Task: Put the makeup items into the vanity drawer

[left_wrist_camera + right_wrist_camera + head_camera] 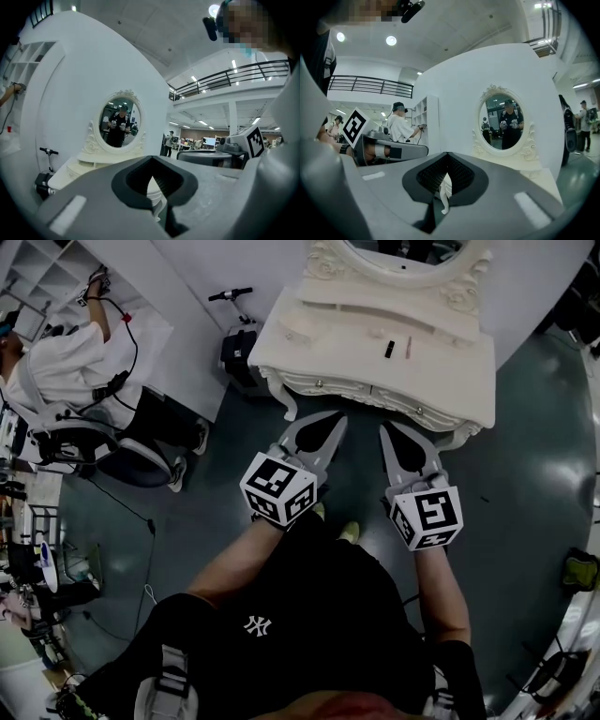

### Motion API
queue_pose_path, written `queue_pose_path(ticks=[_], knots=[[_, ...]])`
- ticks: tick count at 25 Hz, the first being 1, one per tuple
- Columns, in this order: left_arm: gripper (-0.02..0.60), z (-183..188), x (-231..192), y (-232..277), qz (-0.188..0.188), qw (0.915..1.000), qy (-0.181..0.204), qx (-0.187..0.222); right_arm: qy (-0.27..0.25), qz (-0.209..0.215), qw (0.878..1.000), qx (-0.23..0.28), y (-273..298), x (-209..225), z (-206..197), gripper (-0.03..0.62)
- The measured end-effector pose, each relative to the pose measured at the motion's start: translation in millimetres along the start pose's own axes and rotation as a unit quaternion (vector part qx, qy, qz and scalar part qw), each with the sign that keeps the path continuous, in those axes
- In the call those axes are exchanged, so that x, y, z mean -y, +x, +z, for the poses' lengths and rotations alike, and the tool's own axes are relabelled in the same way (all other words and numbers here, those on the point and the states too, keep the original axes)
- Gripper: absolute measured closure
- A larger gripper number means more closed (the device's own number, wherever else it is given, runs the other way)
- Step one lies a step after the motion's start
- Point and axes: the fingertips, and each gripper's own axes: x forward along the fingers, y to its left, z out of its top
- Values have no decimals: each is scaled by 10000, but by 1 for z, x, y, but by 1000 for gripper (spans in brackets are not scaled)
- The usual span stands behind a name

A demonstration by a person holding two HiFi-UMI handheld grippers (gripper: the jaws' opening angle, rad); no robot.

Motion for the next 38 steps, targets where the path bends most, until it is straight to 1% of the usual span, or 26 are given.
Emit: queue_pose_path(ticks=[5,10,16,20,24,29,33,38], knots=[[581,-2,-15,8,46,10000,-27,-21,85,-26,9999,-57,13,8,-5,571],[581,-6,-39,25,-53,9999,-128,-72,81,-101,9997,-211,39,15,-10,571],[581,0,-85,66,-253,9995,-132,-141,59,-308,9988,-380,91,40,-8,571],[581,-1,-123,97,-473,9983,-171,-278,92,-470,9976,-496,133,59,-10,571],[581,-7,-159,124,-673,9966,-123,-460,164,-700,9953,-648,173,76,-14,571],[581,-18,-190,153,-928,9934,-17,-669,215,-973,9917,-809,207,93,-21,571],[581,-25,-206,176,-1073,9911,62,-785,228,-1199,9879,-956,221,108,-30,569],[581,-36,-214,207,-1152,9886,209,-946,250,-1243,9856,-1121,232,129,-42,569]])
